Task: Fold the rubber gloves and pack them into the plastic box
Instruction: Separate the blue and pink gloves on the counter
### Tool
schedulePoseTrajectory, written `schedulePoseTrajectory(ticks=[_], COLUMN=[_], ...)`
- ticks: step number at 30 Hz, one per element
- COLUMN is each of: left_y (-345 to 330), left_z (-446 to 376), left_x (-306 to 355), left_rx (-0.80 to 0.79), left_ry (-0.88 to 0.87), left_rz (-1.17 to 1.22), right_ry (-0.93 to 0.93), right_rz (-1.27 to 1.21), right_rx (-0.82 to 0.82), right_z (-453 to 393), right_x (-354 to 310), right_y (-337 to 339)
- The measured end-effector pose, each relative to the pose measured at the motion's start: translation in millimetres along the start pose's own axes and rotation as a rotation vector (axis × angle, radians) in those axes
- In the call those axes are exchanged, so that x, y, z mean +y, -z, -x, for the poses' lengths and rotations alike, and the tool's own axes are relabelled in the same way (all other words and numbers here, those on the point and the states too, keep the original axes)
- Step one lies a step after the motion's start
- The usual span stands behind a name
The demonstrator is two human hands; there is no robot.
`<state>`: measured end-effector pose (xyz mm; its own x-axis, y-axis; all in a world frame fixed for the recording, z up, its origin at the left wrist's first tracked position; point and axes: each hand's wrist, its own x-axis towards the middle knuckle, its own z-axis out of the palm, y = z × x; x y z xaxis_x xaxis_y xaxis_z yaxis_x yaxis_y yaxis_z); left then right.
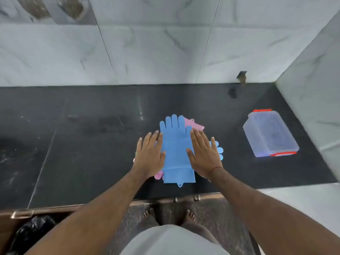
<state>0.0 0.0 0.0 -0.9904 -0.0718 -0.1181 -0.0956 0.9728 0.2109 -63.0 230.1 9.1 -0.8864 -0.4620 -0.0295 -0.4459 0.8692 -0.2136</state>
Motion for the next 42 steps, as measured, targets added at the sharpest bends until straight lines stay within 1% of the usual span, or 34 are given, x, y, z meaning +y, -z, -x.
schedulePoseTrajectory(ticks=[2, 4, 5, 7, 9, 12, 14, 16, 19, 21, 24, 26, 29, 33, 36, 40, 42], left_y=[-8, -20, -22, -21, -17, -10, -6, 1, 13, 22, 31, 37, 44, 54, 60, 64, 62], left_z=[2, 2, 0, -8, -17, -29, -37, -45, -53, -55, -57, -56, -55, -66, -79, -96, -100], left_x=[-6, -12, -13, -13, -15, -18, -22, -28, -42, -49, -58, -67, -85, -118, -152, -193, -211], left_rx=[-0.106, -0.146, -0.150, -0.110, -0.078, -0.100, -0.107, -0.120, -0.156, -0.171, -0.134, -0.076, 0.037, 0.211, 0.340, 0.456, 0.486], left_ry=[0.029, 0.008, -0.001, -0.018, -0.028, -0.022, -0.017, 0.007, 0.091, 0.105, 0.197, 0.287, 0.384, 0.522, 0.633, 0.783, 0.875], left_rz=[0.064, 0.072, 0.076, 0.097, 0.102, 0.087, 0.129, 0.238, 0.487, 0.584, 0.720, 0.880, 1.142, 1.272, 1.275, 1.206, 1.161], right_ry=[-0.055, -0.077, -0.069, -0.050, -0.044, -0.054, -0.071, -0.083, -0.069, -0.063, -0.094, -0.148, -0.198, -0.286, -0.318, -0.325, -0.309], right_rz=[-0.013, -0.002, 0.008, 0.015, 0.011, 0.008, -0.004, 0.010, 0.081, 0.118, 0.115, -0.001, -0.292, -0.709, -0.903, -0.970, -0.976], right_rx=[-0.086, -0.172, -0.213, -0.270, -0.294, -0.326, -0.335, -0.340, -0.375, -0.416, -0.473, -0.495, -0.477, -0.371, -0.295, -0.187, -0.168], right_z=[0, 0, -2, -9, -18, -30, -37, -45, -59, -67, -79, -90, -111, -147, -179, -215, -227], right_x=[-1, 2, 3, 5, 8, 12, 15, 17, 22, 26, 32, 34, 29, 0, -31, -76, -91], right_y=[-5, -15, -18, -20, -19, -14, -9, -2, 9, 16, 26, 34, 43, 47, 39, 25, 21])
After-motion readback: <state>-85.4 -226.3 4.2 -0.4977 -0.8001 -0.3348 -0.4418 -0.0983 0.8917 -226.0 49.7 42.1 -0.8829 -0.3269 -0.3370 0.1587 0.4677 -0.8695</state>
